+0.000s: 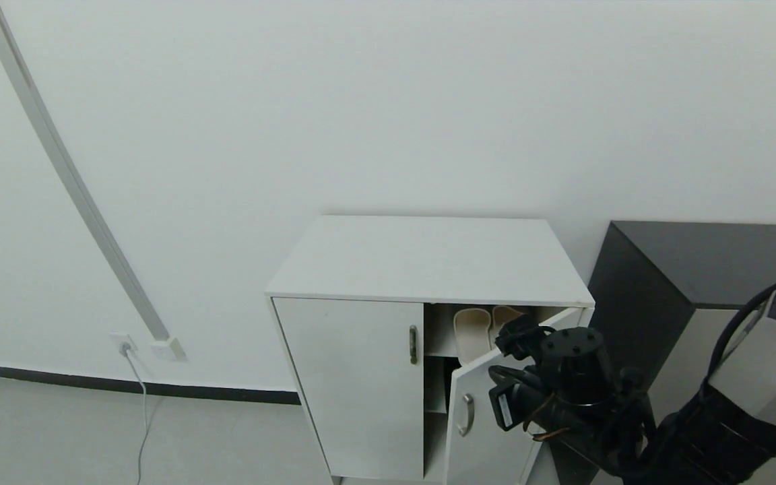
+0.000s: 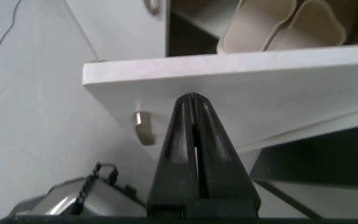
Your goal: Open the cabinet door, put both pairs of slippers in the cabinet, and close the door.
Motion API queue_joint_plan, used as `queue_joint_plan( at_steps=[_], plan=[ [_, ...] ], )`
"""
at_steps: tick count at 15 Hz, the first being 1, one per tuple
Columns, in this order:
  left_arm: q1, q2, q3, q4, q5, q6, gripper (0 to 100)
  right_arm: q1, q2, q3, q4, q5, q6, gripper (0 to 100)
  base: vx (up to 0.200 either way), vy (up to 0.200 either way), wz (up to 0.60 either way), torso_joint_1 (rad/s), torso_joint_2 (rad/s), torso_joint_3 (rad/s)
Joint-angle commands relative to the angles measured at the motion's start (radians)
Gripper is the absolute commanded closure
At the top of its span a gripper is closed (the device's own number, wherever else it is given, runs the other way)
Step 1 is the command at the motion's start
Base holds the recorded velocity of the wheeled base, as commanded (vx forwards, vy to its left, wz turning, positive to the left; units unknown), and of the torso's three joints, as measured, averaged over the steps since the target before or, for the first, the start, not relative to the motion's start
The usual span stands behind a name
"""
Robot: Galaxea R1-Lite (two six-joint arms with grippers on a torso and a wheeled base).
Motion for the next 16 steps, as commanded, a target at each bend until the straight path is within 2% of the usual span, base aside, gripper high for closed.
queue_joint_plan(
  at_steps=[1, 8, 16],
  plan=[
    [0.000, 0.001, 0.000, 0.000, 0.000, 0.000, 100, -0.010, 0.056, -0.055, -0.001, 0.000, -0.002, 100, 0.000, 0.000, 0.00, 0.000, 0.00, 0.000],
    [0.000, 0.001, 0.000, 0.000, 0.002, -0.002, 100, -0.080, 0.188, -0.262, 0.005, 0.002, -0.005, 100, 0.000, 0.000, 0.00, 0.000, 0.00, 0.000],
    [0.000, 0.001, 0.000, 0.000, 0.005, 0.000, 100, -0.131, 0.264, -0.436, 0.065, 0.005, -0.009, 100, 0.000, 0.000, 0.00, 0.000, 0.00, 0.000]
  ],
)
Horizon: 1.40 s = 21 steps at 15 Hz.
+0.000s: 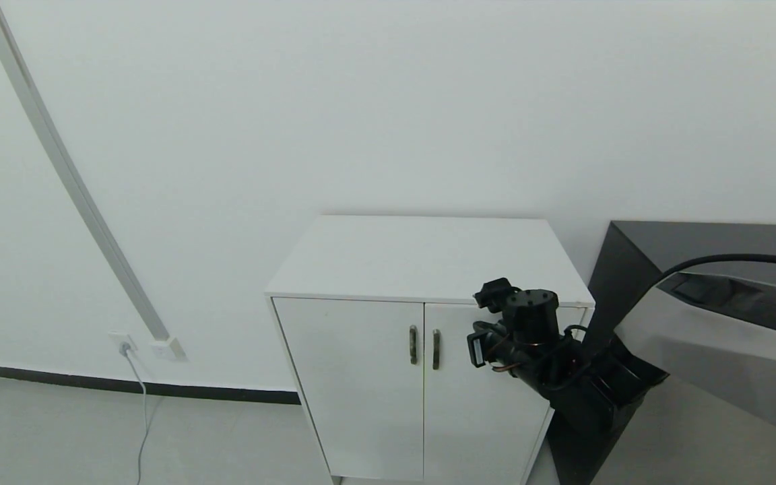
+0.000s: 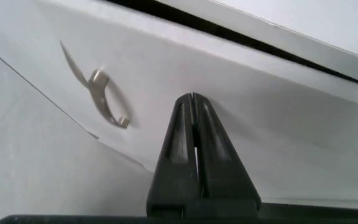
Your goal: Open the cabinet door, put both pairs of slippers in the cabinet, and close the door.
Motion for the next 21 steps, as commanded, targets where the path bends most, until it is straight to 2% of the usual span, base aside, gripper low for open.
queue_joint_plan(
  at_steps=[1, 5, 9, 18, 21],
  plan=[
    [0.000, 0.001, 0.000, 0.000, 0.001, 0.000, 100, -0.009, 0.021, -0.037, 0.013, 0.000, 0.000, 100, 0.000, 0.000, 0.00, 0.000, 0.00, 0.000],
    [0.000, 0.001, 0.000, 0.000, 0.003, 0.002, 100, -0.024, 0.035, -0.098, 0.043, 0.000, 0.000, 100, 0.000, 0.000, 0.00, 0.000, 0.00, 0.000],
    [0.000, 0.001, 0.000, 0.000, 0.003, 0.000, 100, -0.023, 0.026, -0.090, 0.051, 0.000, 0.000, 100, 0.000, 0.000, 0.00, 0.000, 0.00, 0.000],
    [0.000, 0.001, 0.002, 0.000, 0.001, -0.004, 100, 0.026, -0.082, 0.054, 0.039, 0.000, 0.000, 100, 0.000, 0.000, 0.00, 0.000, 0.00, 0.000],
    [0.000, 0.001, 0.000, 0.000, 0.001, -0.004, 100, 0.032, -0.154, 0.144, 0.009, -0.002, 0.001, 100, 0.000, 0.000, 0.00, 0.000, 0.00, 0.000]
  ],
)
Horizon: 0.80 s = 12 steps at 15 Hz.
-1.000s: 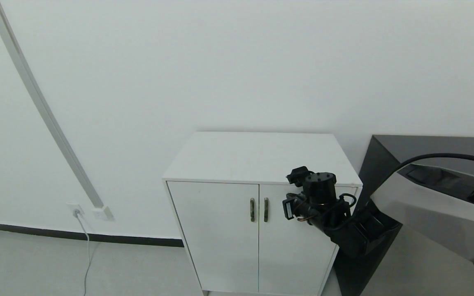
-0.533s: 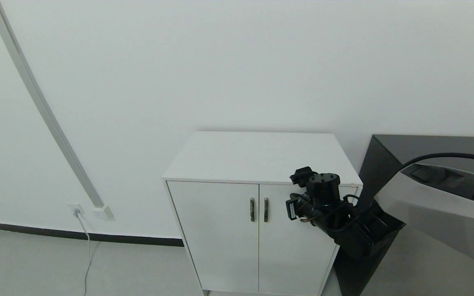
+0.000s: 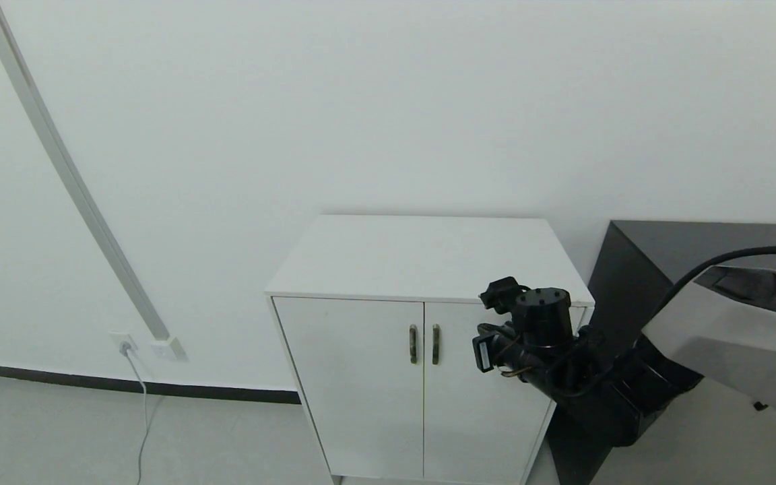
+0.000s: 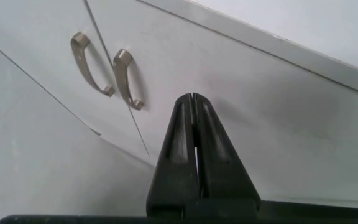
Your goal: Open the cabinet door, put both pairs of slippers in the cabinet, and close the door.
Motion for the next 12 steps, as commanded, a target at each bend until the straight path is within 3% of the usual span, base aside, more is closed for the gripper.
queue_joint_plan(
  at_steps=[1, 12],
  plan=[
    [0.001, 0.001, 0.000, 0.000, 0.000, 0.000, 100, -0.008, -0.074, 0.070, -0.013, 0.001, 0.004, 100, 0.000, 0.000, 0.00, 0.000, 0.00, 0.000],
    [0.001, 0.001, 0.000, 0.000, -0.001, 0.000, 100, -0.107, -0.445, 0.464, -0.081, -0.104, 0.007, 100, 0.000, 0.000, 0.00, 0.000, 0.00, 0.000]
  ],
)
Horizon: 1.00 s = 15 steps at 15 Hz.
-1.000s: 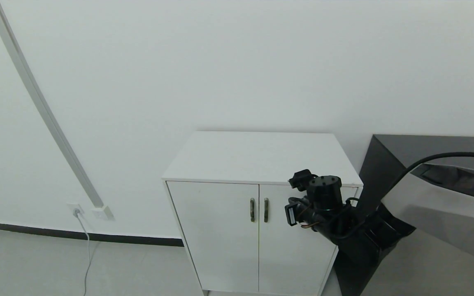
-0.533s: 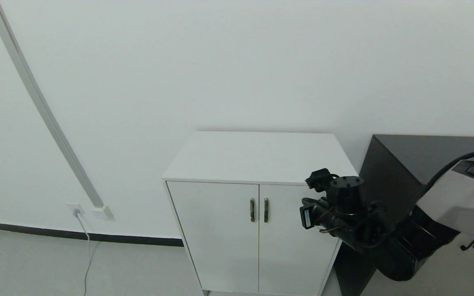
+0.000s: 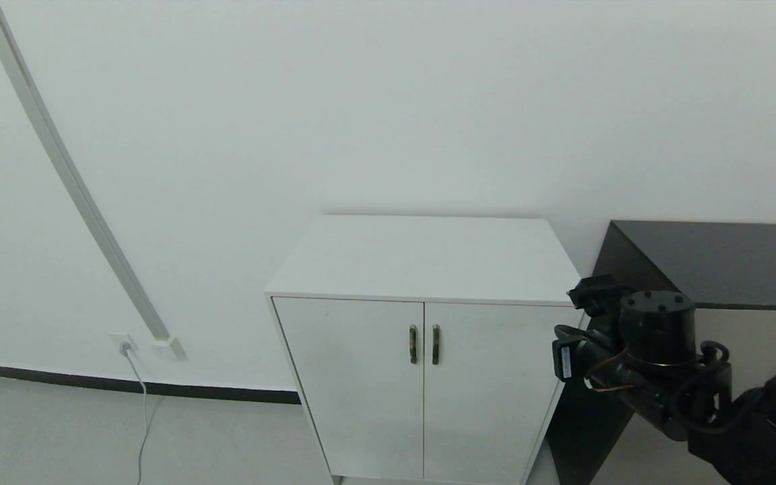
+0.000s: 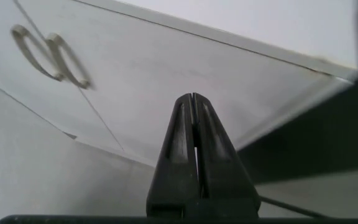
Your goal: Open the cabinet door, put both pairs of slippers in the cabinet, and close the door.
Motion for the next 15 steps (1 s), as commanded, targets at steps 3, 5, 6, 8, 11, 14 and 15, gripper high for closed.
queue_joint_plan(
  at_steps=[3, 5, 6, 8, 11, 14, 15],
  plan=[
    [0.000, 0.001, 0.000, 0.000, 0.000, 0.000, 100, -0.010, -0.268, 0.201, 0.000, -0.003, -0.005, 100, 0.000, 0.000, 0.00, 0.000, 0.00, 0.000],
    [0.000, 0.001, 0.000, 0.000, 0.000, 0.000, 100, -0.010, -0.342, 0.267, 0.002, -0.003, -0.008, 100, 0.000, 0.000, 0.00, 0.000, 0.00, 0.000],
    [0.000, 0.001, 0.000, 0.000, 0.000, 0.000, 100, -0.011, -0.391, 0.313, 0.002, -0.003, -0.008, 100, 0.000, 0.000, 0.00, 0.000, 0.00, 0.000],
    [0.000, 0.001, 0.000, 0.000, -0.001, 0.000, 100, -0.011, -0.452, 0.376, 0.003, -0.003, -0.008, 100, 0.000, 0.000, 0.00, 0.000, 0.00, 0.000],
    [0.000, 0.001, 0.000, 0.000, 0.000, 0.000, 100, -0.017, -0.526, 0.439, 0.005, -0.003, -0.008, 100, 0.000, 0.000, 0.00, 0.000, 0.00, 0.000],
    [0.000, 0.001, 0.000, 0.000, -0.001, 0.000, 100, -0.042, -0.612, 0.508, 0.008, 0.000, -0.010, 100, 0.000, 0.000, 0.00, 0.000, 0.00, 0.000],
    [0.000, 0.001, 0.000, 0.000, 0.000, 0.000, 100, -0.046, -0.633, 0.523, 0.011, 0.000, -0.011, 100, 0.000, 0.000, 0.00, 0.000, 0.00, 0.000]
  ],
)
